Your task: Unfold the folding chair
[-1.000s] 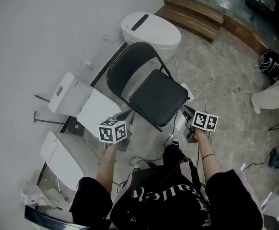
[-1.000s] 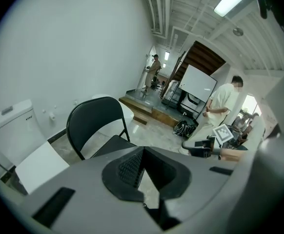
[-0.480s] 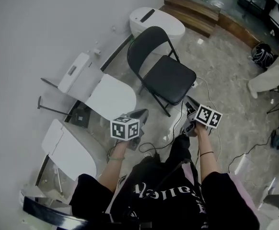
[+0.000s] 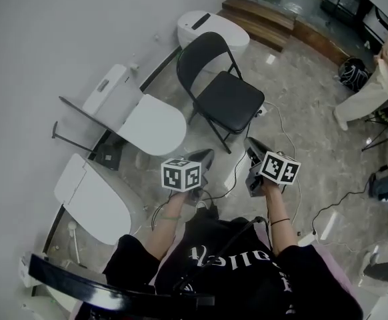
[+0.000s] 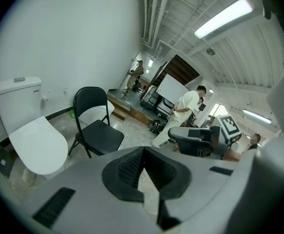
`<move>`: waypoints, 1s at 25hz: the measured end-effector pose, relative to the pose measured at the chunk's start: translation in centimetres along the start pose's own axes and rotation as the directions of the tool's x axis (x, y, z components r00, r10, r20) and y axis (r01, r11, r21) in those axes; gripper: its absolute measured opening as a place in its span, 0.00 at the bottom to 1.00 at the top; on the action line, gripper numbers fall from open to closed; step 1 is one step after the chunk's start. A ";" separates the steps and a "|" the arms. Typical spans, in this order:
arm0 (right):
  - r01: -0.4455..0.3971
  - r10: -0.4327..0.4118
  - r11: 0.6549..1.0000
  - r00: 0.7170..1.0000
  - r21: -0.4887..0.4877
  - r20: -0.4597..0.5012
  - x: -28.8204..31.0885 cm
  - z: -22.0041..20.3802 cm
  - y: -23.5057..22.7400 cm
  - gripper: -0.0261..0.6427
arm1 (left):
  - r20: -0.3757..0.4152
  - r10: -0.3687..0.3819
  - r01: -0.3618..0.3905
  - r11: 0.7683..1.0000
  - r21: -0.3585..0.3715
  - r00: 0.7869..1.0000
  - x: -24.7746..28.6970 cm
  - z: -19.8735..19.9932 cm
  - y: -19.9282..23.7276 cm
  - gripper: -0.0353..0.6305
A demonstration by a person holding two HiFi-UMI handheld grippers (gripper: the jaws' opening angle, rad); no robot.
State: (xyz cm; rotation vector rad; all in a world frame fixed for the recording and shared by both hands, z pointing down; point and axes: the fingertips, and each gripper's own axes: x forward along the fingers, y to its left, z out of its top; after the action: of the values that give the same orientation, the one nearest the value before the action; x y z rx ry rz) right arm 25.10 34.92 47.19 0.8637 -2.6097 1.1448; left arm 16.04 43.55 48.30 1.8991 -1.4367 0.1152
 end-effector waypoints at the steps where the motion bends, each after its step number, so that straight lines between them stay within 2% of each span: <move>1: -0.002 0.002 1.000 1.000 -0.013 -0.005 -0.7 -0.3 0.2 0.12 | 0.003 -0.004 0.004 1.000 -0.002 1.000 0.0 -0.4 -0.9 0.06; 5: -0.020 0.017 0.998 0.999 -0.059 -0.043 -3.9 -1.2 0.7 0.12 | 0.019 0.000 0.000 1.000 -0.013 1.000 0.3 -2.0 -4.7 0.06; 10: -0.040 0.031 0.989 0.997 -0.139 -0.066 -9.2 -2.0 0.2 0.12 | 0.077 0.032 -0.030 0.999 -0.023 0.997 0.8 -3.9 -10.2 0.06; 16: -0.095 0.083 0.984 0.993 -0.150 -0.084 -14.4 -2.7 -0.6 0.12 | 0.107 0.067 -0.065 0.998 -0.016 0.992 0.8 -6.3 -16.0 0.06; 25: -0.187 0.159 0.961 0.976 -0.202 -0.147 -16.2 -4.7 1.1 0.12 | 0.100 0.115 -0.114 0.993 -0.013 0.988 0.6 -8.7 -17.9 0.06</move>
State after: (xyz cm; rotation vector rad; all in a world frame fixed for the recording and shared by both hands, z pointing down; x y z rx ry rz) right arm 37.39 46.08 43.87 0.5081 -2.6782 0.8993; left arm 34.72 50.09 46.01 1.8391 -1.6126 0.0693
